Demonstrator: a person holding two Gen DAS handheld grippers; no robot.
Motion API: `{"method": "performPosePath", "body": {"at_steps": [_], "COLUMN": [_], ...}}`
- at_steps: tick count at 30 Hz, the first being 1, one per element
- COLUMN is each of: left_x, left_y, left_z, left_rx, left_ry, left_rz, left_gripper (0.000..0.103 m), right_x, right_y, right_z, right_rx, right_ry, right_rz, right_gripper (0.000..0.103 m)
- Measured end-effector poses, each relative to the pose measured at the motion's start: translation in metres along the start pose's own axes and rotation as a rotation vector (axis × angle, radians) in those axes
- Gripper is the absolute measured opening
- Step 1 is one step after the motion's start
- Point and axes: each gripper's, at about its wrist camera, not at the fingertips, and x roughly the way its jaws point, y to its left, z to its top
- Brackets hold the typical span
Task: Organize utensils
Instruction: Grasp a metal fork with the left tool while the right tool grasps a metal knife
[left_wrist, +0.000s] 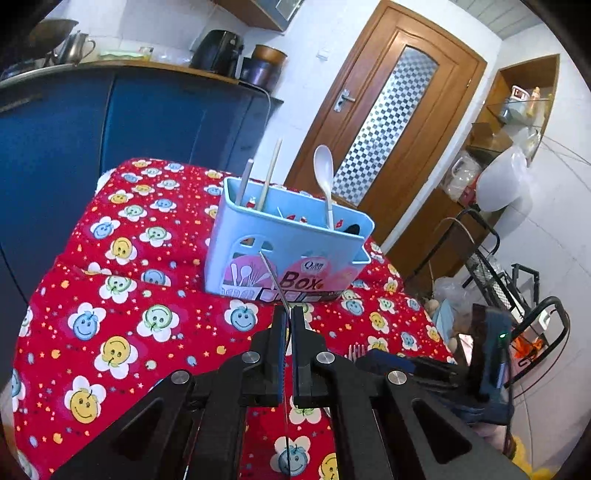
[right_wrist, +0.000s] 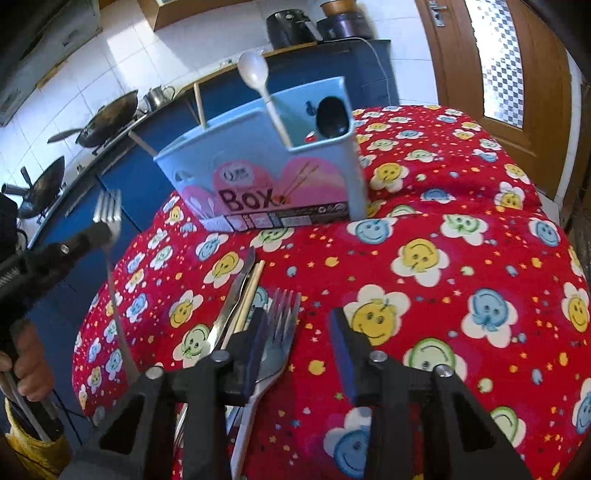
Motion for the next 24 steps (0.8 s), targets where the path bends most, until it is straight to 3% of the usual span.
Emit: {"method": "performPosePath", "body": {"at_steps": [3,7,17,24], "left_x": [-0.002,-0.005,-0.019,-0.031], "left_y": [-0.002,-0.004,-0.014,-0.024], "left_z": [0.0,-0.001,0.004,0.017], "left_rx": [0.008,0.008,0.041,0.069], "left_ry": [-0.01,-0.021,-0.094,-0.163], "left_rz": [0.003,-0.005,0.008,0.008], "left_gripper": [0.002,0.002,0.001,0.001], "right_x": [0.005,-0.002,-0.042,-0.082], "right_y": [0.003,0.005,0.022,0.042], "right_z": [0.0,0.002,0.007,0.015], "right_rx": [-0.02,-0.024,-0.053,-0.108], "right_ry": [0.003,-0.038,-0.213,-0.395], "right_rz": [0.0,0.022,0.076,0.021], "right_gripper": [0.014,0.005,0.002,0.003]}}
